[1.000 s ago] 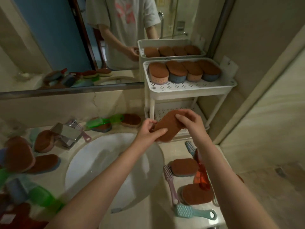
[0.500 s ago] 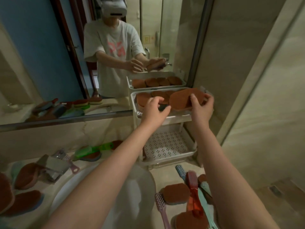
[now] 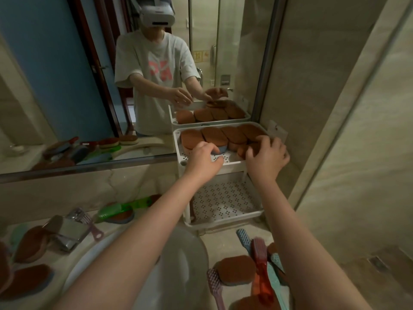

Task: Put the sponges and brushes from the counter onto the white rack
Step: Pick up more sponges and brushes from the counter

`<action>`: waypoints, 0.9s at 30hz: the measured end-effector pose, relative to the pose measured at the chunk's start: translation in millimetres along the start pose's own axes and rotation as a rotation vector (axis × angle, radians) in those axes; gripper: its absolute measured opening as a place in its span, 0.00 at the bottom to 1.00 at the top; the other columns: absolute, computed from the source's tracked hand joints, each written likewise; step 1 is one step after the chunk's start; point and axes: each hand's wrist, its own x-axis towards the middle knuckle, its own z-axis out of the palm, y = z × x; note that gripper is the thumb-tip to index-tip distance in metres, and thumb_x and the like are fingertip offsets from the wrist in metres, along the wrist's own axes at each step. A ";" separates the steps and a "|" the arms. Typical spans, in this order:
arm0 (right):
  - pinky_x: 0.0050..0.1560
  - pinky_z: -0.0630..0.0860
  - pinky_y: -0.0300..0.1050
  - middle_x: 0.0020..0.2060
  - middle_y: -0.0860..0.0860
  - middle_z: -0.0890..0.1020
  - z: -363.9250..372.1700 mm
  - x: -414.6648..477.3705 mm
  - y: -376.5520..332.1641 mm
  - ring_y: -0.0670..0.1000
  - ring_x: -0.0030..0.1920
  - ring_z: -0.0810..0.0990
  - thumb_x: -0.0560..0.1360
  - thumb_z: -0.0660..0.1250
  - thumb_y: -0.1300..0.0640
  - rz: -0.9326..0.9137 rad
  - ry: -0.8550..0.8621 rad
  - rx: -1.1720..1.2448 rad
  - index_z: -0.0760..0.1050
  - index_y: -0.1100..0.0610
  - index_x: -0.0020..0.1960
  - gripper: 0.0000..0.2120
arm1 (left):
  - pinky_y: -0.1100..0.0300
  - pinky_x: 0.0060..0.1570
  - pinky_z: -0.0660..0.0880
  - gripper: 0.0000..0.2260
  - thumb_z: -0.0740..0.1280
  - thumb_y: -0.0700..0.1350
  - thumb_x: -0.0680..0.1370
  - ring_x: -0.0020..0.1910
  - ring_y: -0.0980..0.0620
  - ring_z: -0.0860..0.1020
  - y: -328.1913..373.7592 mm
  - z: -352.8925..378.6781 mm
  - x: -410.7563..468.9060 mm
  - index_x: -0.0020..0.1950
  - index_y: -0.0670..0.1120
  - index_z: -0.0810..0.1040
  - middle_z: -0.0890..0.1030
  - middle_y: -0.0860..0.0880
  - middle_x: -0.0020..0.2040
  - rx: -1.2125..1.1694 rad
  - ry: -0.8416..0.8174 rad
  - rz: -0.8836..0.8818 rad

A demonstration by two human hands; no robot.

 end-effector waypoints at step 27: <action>0.45 0.71 0.49 0.43 0.57 0.79 9.0 -124.5 41.4 0.58 0.45 0.77 0.70 0.59 0.56 -0.348 -0.117 0.290 0.76 0.62 0.49 0.13 | 0.63 0.34 0.65 0.09 0.61 0.46 0.71 0.33 0.54 0.70 -48.8 26.9 -109.7 0.35 0.42 0.74 0.72 0.51 0.35 -0.141 0.107 0.178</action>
